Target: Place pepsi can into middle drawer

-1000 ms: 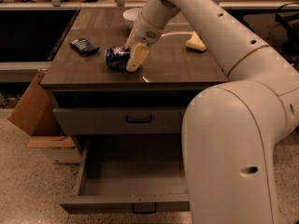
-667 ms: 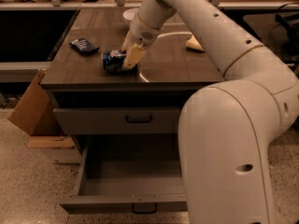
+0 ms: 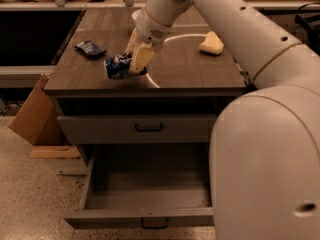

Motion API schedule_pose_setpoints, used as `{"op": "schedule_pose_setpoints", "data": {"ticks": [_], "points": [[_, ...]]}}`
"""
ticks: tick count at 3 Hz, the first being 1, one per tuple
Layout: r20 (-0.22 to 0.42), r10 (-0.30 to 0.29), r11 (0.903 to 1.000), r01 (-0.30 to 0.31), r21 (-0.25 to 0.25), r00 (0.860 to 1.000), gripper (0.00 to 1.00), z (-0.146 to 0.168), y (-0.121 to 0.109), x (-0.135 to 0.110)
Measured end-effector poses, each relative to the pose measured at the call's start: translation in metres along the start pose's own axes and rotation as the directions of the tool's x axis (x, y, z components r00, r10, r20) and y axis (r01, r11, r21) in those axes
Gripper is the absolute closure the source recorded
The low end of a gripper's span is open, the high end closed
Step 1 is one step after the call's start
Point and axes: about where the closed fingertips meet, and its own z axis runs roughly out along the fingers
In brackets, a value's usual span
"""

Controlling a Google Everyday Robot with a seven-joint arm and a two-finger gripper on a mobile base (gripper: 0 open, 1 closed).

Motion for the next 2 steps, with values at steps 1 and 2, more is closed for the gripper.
{"op": "schedule_pose_setpoints", "data": {"ticks": [1, 2], "points": [[0.005, -0.038, 0.9992, 0.038, -0.012, 0.999, 1.00, -0.0148, 0.0298, -0.0149], [0.006, -0.038, 0.9992, 0.038, -0.013, 0.999, 1.00, -0.0142, 0.0299, -0.0147]]}}
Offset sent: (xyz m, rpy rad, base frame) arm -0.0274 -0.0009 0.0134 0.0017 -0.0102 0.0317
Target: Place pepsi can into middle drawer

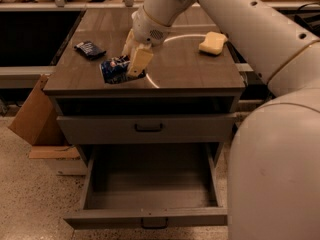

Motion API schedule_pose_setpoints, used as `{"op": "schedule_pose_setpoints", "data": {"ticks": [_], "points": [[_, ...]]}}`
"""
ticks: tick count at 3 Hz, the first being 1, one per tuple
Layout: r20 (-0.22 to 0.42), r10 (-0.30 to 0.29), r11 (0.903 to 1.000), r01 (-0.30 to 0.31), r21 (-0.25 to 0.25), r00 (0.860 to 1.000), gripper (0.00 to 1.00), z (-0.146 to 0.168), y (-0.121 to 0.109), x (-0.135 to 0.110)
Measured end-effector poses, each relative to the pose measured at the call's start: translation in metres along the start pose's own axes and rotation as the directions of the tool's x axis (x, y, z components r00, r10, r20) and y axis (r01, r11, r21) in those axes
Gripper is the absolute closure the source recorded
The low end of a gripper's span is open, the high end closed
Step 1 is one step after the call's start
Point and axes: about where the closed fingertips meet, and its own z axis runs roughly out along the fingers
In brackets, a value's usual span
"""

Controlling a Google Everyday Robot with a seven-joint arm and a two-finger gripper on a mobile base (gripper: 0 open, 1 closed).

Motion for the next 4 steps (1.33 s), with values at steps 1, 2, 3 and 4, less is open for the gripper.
{"op": "schedule_pose_setpoints", "data": {"ticks": [1, 2, 3, 4], "points": [[0.010, 0.016, 0.9998, -0.016, -0.013, 1.000, 1.00, 0.003, 0.018, 0.006], [0.079, 0.079, 0.9955, -0.074, -0.060, 0.994, 1.00, 0.020, 0.107, 0.023], [0.080, 0.078, 0.9955, -0.074, -0.059, 0.994, 1.00, 0.020, 0.107, 0.023], [0.085, 0.115, 0.9913, -0.109, -0.074, 0.990, 1.00, 0.036, 0.114, 0.036]]}}
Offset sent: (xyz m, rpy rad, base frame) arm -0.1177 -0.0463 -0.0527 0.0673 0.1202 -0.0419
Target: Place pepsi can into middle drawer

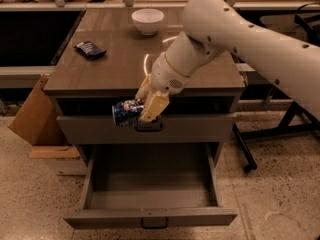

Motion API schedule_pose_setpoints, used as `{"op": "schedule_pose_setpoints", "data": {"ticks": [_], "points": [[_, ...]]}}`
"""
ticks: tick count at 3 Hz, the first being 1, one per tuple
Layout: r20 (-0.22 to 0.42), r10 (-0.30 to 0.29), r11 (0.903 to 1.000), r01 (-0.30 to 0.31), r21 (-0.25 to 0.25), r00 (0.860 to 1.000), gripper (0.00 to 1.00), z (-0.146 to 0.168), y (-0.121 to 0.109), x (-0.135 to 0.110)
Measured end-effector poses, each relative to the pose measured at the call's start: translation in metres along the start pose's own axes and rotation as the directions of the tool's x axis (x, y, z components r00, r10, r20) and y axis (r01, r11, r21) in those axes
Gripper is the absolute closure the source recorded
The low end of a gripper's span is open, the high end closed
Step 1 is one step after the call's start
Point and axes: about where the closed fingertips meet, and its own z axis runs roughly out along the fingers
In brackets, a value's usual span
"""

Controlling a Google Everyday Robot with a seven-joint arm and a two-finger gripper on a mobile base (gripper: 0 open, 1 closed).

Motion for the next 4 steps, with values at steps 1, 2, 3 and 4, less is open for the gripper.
{"op": "schedule_pose_setpoints", "data": {"ticks": [1, 2, 3, 4], "points": [[-0.027, 0.089, 0.9961, -0.089, -0.002, 0.996, 1.00, 0.026, 0.014, 0.037], [-0.038, 0.139, 0.9902, -0.139, -0.012, 0.990, 1.00, 0.043, 0.021, 0.058], [-0.056, 0.181, 0.9827, -0.183, -0.027, 0.982, 1.00, 0.064, 0.028, 0.080], [-0.056, 0.182, 0.9827, -0.183, -0.027, 0.982, 1.00, 0.064, 0.028, 0.080]]}}
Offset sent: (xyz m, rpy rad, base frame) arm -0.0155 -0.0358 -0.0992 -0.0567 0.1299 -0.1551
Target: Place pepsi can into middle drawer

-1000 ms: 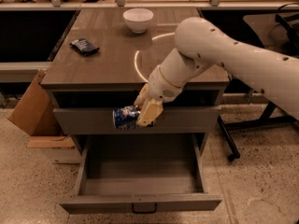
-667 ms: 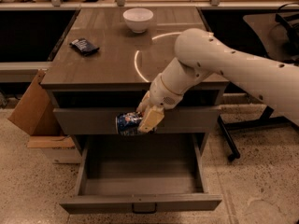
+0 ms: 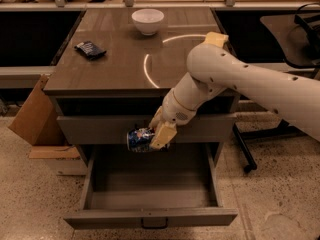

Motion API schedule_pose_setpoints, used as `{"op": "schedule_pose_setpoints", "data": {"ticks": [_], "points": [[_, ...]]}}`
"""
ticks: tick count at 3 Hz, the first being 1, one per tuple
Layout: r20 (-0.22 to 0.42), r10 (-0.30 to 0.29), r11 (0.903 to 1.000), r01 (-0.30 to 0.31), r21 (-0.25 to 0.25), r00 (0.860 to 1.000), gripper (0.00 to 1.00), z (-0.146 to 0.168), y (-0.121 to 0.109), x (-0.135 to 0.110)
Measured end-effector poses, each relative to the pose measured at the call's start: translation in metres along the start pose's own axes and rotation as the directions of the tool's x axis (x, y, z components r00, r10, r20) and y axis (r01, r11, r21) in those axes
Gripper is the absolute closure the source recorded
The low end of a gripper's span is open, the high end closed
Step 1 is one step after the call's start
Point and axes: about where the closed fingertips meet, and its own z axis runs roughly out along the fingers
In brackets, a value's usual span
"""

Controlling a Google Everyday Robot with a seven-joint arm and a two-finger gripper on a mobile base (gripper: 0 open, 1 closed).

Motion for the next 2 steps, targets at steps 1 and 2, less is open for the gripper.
{"op": "schedule_pose_setpoints", "data": {"ticks": [1, 2], "points": [[-0.016, 0.032, 0.9995, -0.032, 0.005, 0.999, 1.00, 0.010, 0.001, 0.012], [-0.026, 0.092, 0.9955, -0.092, 0.025, 0.995, 1.00, 0.035, 0.006, 0.047]]}}
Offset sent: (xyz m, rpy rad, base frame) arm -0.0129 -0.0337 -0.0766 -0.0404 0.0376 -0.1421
